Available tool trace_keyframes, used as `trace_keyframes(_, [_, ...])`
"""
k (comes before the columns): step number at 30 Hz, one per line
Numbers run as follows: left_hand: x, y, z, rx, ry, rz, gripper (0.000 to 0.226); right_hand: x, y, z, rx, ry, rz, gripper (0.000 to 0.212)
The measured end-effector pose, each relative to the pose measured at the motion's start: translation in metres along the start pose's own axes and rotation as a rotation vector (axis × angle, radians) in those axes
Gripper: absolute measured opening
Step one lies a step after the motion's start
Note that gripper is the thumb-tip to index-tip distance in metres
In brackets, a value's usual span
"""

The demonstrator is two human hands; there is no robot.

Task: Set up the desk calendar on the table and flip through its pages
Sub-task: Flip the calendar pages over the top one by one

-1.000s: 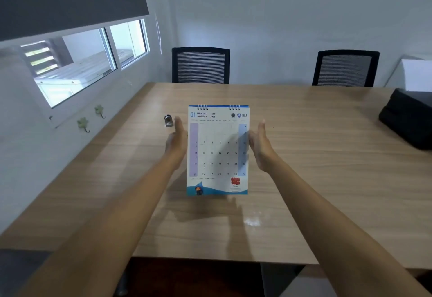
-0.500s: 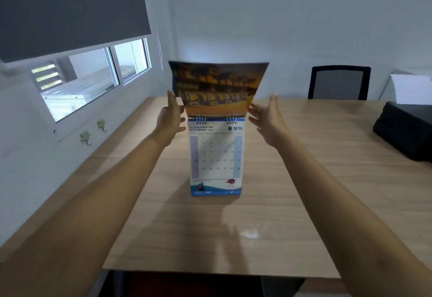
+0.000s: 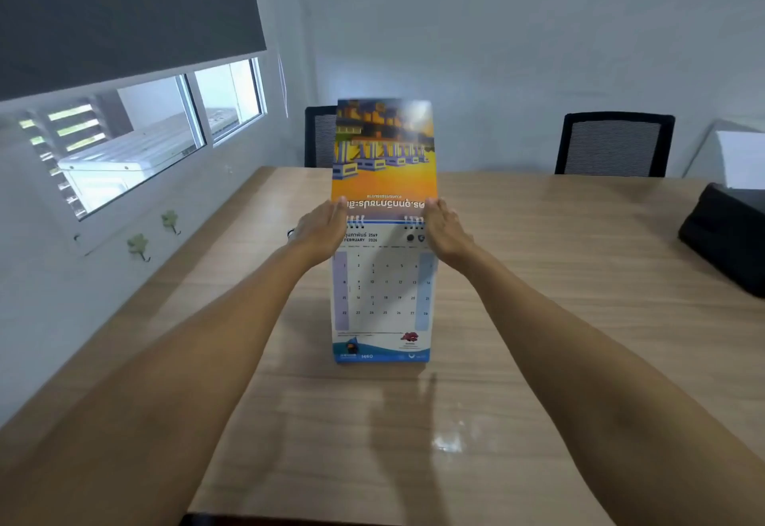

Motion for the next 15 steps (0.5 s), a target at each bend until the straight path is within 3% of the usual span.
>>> trace_keyframes(3, [0.011,0.007,0.004,0.012,0.094,-0.004,0.076,-0.012,0.006,0.004,-0.027,0.024,0.062,0.059])
trace_keyframes(7, [0.021,0.011,0.01,0.048,0.123,-0.046,0.071,-0.023,0.015,0.01,-0.058,0.06,0.044,0.059])
trace_keyframes(10, [0.033,0.019,0.016,0.058,0.112,-0.056,0.096,-0.027,0.013,0.012,-0.086,0.098,0.084,0.068])
trace_keyframes(13, [0.05,0.025,0.025,0.016,-0.058,-0.133,0.098,-0.026,0.006,0.012,-0.097,0.251,0.086,0.082])
trace_keyframes(15, [0.032,-0.003,0.018,0.003,-0.234,-0.235,0.095,-0.028,0.0,0.016,-0.059,0.408,0.204,0.085])
Point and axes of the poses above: each hand's wrist, its own y-axis towards the middle knuckle, its own z-axis out of the palm, x = y × z, the point moved 1 cm from there along y, towards the middle knuckle
